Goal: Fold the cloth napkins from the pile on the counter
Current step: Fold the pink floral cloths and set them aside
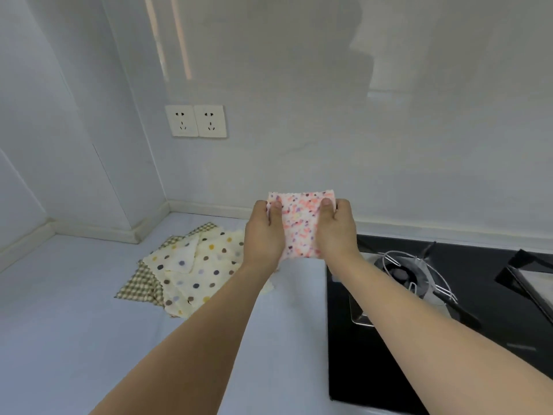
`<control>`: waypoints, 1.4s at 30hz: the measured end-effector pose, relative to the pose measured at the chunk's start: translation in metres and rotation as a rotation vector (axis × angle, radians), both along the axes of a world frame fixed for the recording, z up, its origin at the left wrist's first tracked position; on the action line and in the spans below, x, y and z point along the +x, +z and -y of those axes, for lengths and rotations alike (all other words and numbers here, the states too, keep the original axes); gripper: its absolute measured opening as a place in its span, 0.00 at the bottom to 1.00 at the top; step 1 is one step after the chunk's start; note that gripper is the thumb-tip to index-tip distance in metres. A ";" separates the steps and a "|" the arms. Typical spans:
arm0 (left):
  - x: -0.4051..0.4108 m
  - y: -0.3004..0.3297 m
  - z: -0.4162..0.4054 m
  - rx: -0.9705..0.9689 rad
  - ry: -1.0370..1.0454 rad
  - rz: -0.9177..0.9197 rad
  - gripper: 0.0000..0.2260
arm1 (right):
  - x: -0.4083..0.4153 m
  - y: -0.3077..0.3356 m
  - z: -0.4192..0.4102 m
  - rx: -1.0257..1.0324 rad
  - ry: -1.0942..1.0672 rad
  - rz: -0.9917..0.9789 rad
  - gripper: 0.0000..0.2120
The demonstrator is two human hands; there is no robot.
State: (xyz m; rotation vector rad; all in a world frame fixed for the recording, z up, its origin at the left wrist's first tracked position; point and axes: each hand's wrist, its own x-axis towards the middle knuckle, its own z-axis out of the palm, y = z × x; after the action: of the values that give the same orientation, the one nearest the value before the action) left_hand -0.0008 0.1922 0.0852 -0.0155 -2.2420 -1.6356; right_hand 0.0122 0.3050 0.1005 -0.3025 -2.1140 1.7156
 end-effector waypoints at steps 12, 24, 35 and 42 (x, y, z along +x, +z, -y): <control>0.038 0.122 -0.072 -0.060 -0.126 0.076 0.14 | 0.045 0.111 -0.074 0.046 -0.165 0.046 0.11; 0.072 0.130 -0.276 -0.066 -0.238 0.097 0.13 | 0.089 0.110 -0.279 0.035 -0.261 0.100 0.15; 0.077 0.109 -0.433 -0.085 -0.287 0.222 0.12 | 0.100 0.091 -0.437 0.097 -0.308 0.173 0.16; 0.093 0.091 -0.573 0.048 -0.438 0.424 0.13 | 0.118 0.070 -0.586 0.138 -0.334 0.230 0.14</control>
State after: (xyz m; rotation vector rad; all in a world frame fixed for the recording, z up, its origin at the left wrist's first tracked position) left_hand 0.0921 0.7656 0.1761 -0.1732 -2.6534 -2.0800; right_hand 0.1305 0.8911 0.1709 -0.7957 -2.1754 1.3911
